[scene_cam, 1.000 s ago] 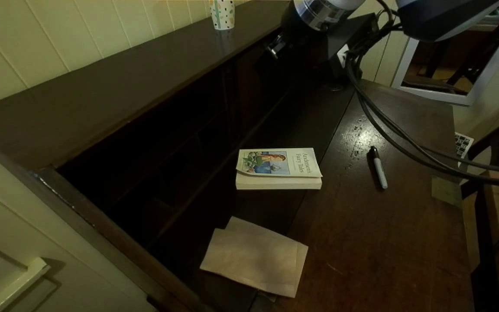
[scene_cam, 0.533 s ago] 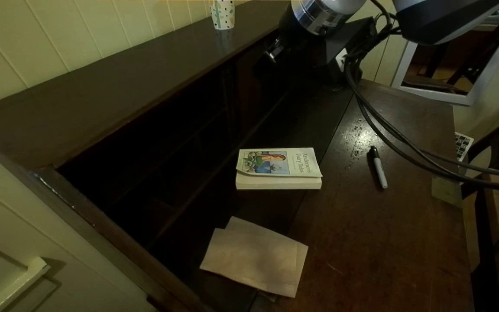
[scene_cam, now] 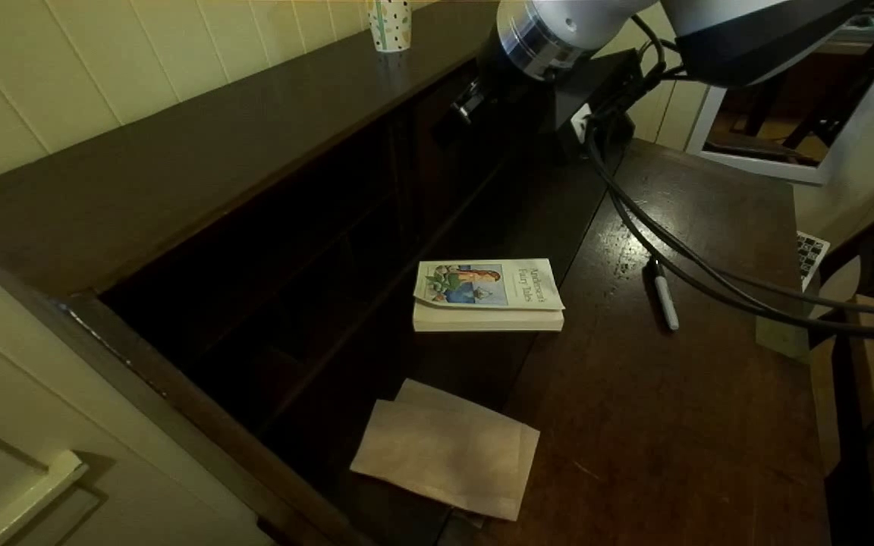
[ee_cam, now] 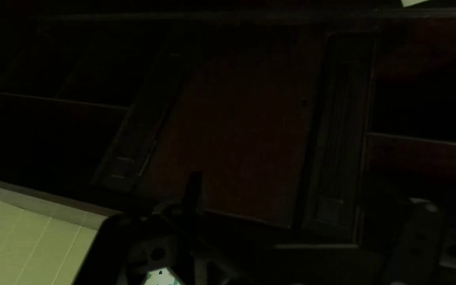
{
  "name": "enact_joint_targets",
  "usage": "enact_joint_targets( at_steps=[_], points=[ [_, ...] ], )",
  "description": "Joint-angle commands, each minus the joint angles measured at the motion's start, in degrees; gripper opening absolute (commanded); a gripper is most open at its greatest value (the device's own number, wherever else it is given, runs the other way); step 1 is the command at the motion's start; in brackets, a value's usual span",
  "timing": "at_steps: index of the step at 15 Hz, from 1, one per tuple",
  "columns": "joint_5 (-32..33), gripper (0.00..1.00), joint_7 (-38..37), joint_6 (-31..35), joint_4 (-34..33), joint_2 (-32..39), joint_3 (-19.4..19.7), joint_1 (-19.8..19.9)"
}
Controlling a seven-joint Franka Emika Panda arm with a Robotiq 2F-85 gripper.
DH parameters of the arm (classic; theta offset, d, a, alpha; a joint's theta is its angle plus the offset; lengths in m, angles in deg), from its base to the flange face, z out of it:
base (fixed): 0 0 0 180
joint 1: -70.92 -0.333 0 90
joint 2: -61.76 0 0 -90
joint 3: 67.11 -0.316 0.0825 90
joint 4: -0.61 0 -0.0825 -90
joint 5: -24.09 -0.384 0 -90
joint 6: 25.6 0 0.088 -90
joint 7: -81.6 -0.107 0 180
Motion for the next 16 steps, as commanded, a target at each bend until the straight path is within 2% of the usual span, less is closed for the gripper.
enact_joint_targets(
  at_steps=[1,5,16],
  points=[
    [5.12,1.0,-4.57,1.16,-3.34,3.46,0.49,0.11],
    [6.56,1.0,-6.49,0.79,-5.2,6.12,0.69,0.13],
    [4.39,1.0,-7.4,-2.32,-9.68,10.42,0.89,-0.21]
  ],
)
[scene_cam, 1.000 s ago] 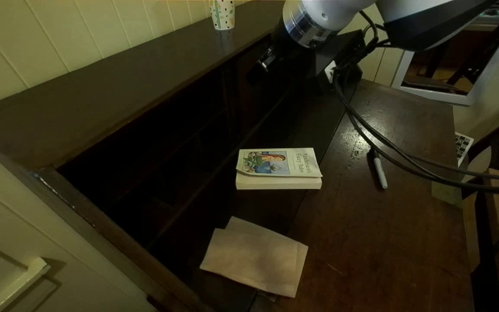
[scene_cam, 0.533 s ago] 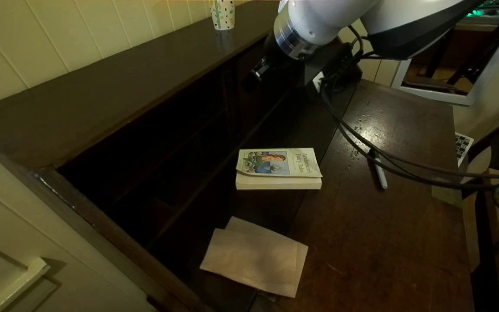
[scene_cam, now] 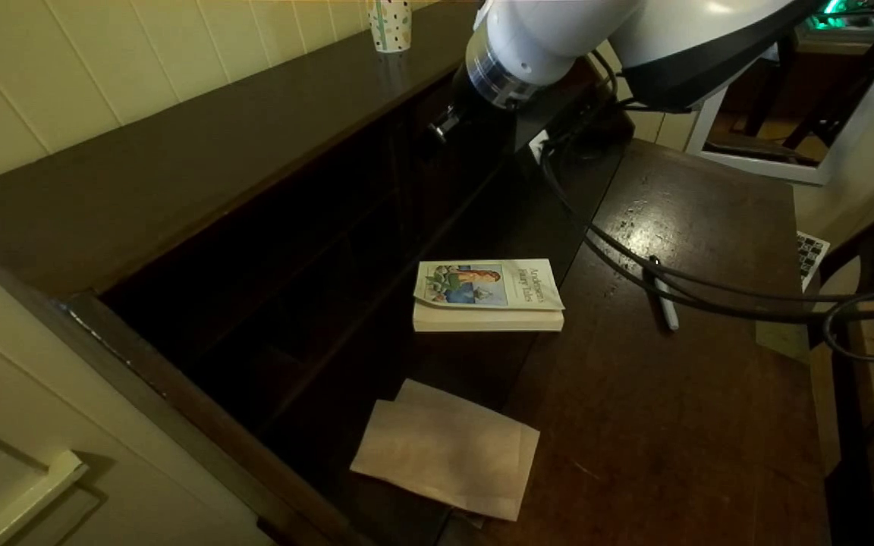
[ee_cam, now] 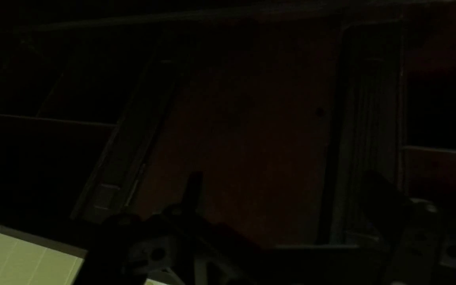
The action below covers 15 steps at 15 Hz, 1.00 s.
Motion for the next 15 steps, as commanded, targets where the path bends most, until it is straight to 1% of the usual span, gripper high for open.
enact_joint_targets(
  at_steps=[1,9,15],
  points=[
    [0.41,1.0,-1.96,-1.68,-2.83,2.05,0.1,-0.35],
    [0.39,1.0,-3.37,-2.51,-6.3,4.47,-0.06,-0.66],
    [-0.71,1.0,-3.73,-3.63,-6.63,5.09,-0.23,-0.83]
  ],
)
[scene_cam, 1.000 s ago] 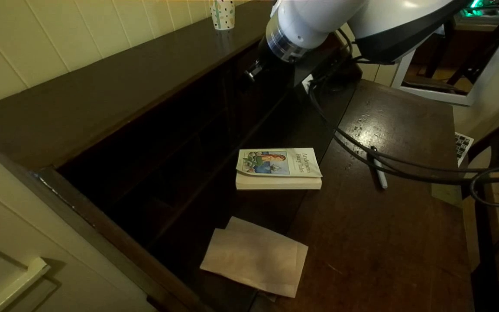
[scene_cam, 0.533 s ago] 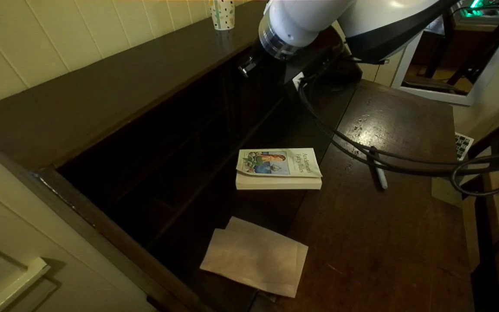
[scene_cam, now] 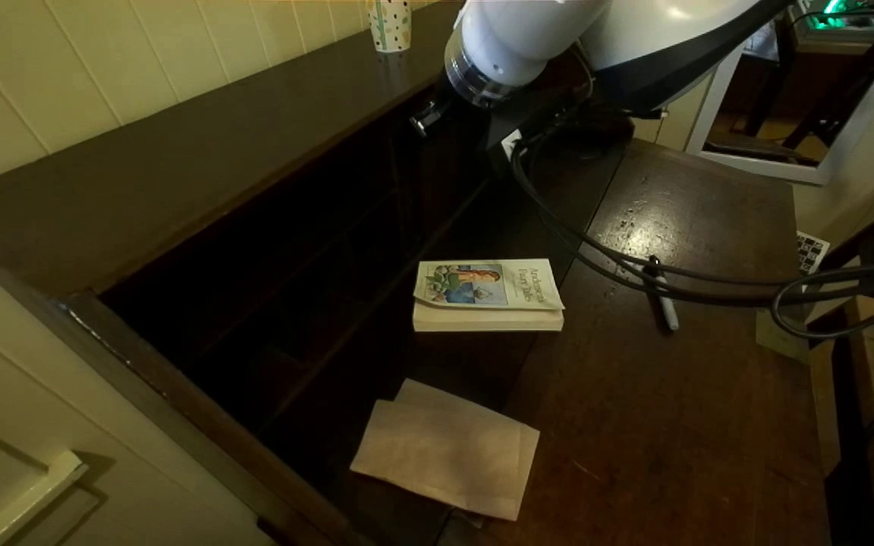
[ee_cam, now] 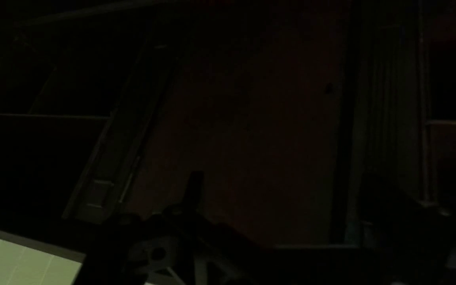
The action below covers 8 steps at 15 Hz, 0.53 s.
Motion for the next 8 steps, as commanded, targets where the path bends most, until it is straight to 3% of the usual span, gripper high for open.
enact_joint_targets(
  at_steps=[1,8],
  points=[
    [-1.22,1.0,-1.26,-2.39,-1.68,1.3,-0.2,-0.6],
    [-6.34,1.0,0.72,-7.18,-0.75,0.35,-1.14,-1.09]
  ],
)
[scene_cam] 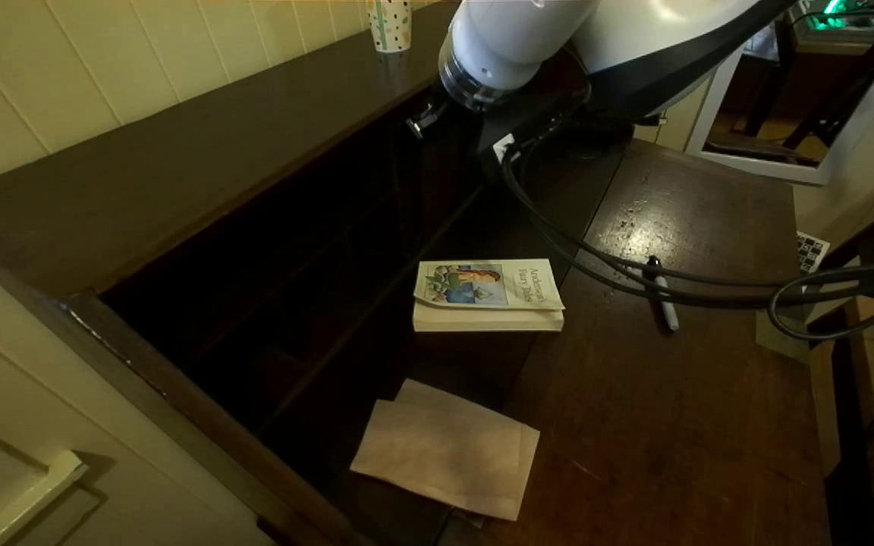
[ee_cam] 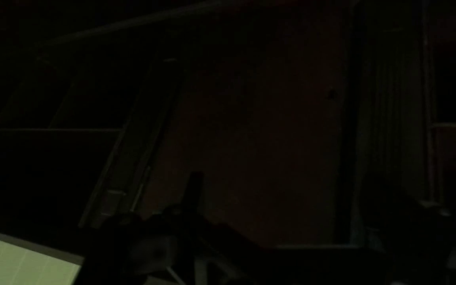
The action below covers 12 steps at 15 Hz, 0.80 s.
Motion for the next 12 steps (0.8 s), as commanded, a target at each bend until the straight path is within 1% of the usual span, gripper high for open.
enact_joint_targets(
  at_steps=[1,4,9,10,12],
  points=[
    [-3.72,1.0,1.33,-3.65,-0.62,0.2,-0.44,-0.35],
    [-5.87,1.0,2.17,-5.48,-0.57,0.0,-0.64,-0.47],
    [-8.39,1.0,3.3,-6.46,-0.11,-0.44,-0.89,-0.45],
    [-10.63,1.0,4.57,-5.7,0.42,-1.04,3.05,-3.96],
    [-13.19,1.0,7.0,-6.17,1.52,-1.88,4.27,-4.85]
  ],
)
